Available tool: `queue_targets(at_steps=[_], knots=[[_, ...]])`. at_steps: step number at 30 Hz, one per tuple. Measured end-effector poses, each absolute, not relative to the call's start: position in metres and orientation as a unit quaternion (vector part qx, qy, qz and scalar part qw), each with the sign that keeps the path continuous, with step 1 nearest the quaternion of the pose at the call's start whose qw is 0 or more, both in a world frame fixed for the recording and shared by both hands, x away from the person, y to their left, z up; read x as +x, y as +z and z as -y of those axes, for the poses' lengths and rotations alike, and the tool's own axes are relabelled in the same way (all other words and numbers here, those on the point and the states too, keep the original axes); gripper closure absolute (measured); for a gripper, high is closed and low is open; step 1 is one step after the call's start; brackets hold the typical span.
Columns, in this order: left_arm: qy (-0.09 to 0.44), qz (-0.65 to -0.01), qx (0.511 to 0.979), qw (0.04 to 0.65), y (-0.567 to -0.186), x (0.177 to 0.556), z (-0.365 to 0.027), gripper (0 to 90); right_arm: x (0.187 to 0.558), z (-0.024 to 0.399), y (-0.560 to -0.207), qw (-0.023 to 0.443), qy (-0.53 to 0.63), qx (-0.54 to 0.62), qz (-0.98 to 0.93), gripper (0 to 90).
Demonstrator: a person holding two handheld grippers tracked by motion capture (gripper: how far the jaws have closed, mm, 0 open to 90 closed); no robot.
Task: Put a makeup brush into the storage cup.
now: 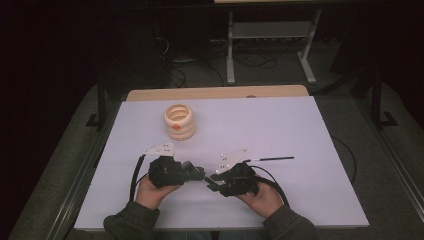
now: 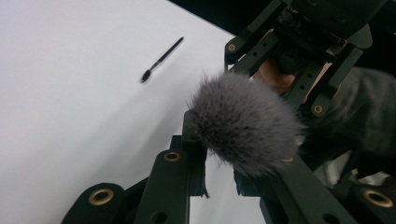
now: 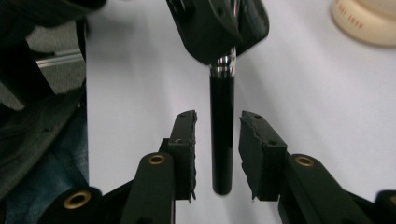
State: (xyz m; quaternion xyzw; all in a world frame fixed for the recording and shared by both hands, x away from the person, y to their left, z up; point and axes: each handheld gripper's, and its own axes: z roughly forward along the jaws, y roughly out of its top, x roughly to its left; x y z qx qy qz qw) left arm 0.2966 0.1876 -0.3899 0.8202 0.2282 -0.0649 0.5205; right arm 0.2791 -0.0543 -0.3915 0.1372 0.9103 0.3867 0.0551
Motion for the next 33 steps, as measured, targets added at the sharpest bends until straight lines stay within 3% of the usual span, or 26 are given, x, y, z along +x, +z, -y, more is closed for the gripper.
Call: queue_targets(at_steps=[3,5,8,10,14,18,27,32,33], knots=[[-0.057,-0.223,0.828,0.511,-0.3889,0.2944,-0.1841,76.7,0.2777,0.0495,-0.3949,0.043,0.375,0.155,-0.913,69.2],[-0.056,-0.22,0.831,0.508,-0.3891,0.2939,-0.1821,76.6,0.277,0.0468,-0.3972,0.049,0.364,0.152,-0.917,76.8],[-0.053,-0.221,0.832,0.507,-0.3897,0.2933,-0.1809,76.2,0.2773,0.0447,-0.3996,0.068,0.355,0.129,-0.923,78.4],[-0.044,-0.231,0.83,0.506,-0.3899,0.2939,-0.1813,64.7,0.2768,0.0444,-0.3986,0.066,0.357,0.133,-0.922,78.7],[-0.047,-0.238,0.828,0.506,-0.3915,0.2952,-0.1822,57.9,0.2789,0.0492,-0.3948,0.05,0.38,0.166,-0.909,78.7],[-0.048,-0.237,0.829,0.504,-0.3919,0.2947,-0.181,60.3,0.2822,0.0522,-0.3959,0.044,0.388,0.172,-0.904,78.7],[-0.053,-0.234,0.828,0.507,-0.393,0.2947,-0.1817,75.8,0.2799,0.0472,-0.3995,0.04,0.384,0.171,-0.907,78.6],[-0.048,-0.235,0.828,0.507,-0.3911,0.2927,-0.1817,77.1,0.2802,0.047,-0.401,0.047,0.391,0.161,-0.905,76.8],[-0.037,-0.234,0.832,0.501,-0.3905,0.2924,-0.1818,77.1,0.2802,0.0475,-0.4012,0.042,0.394,0.166,-0.903,72.7]])
